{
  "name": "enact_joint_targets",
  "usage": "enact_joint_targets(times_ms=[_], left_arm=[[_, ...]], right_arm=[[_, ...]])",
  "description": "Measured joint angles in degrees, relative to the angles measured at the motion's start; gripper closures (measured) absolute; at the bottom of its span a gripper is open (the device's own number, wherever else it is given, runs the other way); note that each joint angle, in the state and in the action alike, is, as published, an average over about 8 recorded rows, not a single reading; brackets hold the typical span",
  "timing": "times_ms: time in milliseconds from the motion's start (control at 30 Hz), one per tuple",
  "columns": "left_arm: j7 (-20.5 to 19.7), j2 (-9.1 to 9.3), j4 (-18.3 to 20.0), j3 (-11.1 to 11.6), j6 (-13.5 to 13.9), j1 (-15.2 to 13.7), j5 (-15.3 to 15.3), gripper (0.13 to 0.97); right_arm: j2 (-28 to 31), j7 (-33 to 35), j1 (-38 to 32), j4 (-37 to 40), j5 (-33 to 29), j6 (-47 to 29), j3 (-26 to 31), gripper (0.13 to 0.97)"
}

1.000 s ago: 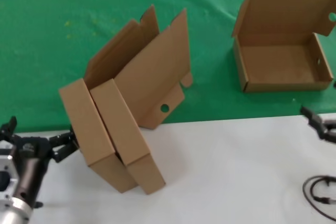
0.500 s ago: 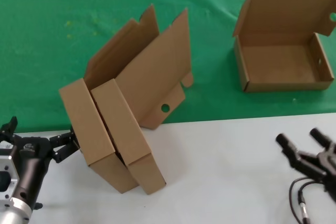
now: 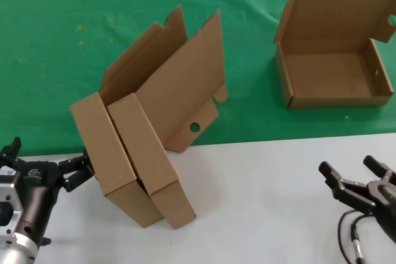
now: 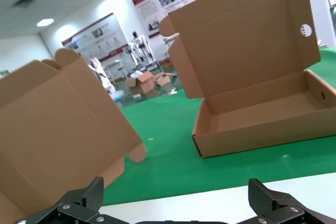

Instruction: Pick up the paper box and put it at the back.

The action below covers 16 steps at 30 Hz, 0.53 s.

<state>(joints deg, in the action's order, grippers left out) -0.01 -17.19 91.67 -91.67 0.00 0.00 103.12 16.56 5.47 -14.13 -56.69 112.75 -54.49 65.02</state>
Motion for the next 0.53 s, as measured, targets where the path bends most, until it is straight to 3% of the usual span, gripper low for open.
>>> enact_joint_targets(times_ms=[533], left_arm=[[0.0,0.00,0.0,0.0,0.0,0.0,0.0,0.132]], right_arm=[[0.1,-1.2,3.2,-7.8,-2.1,12.2,5.9,0.129]])
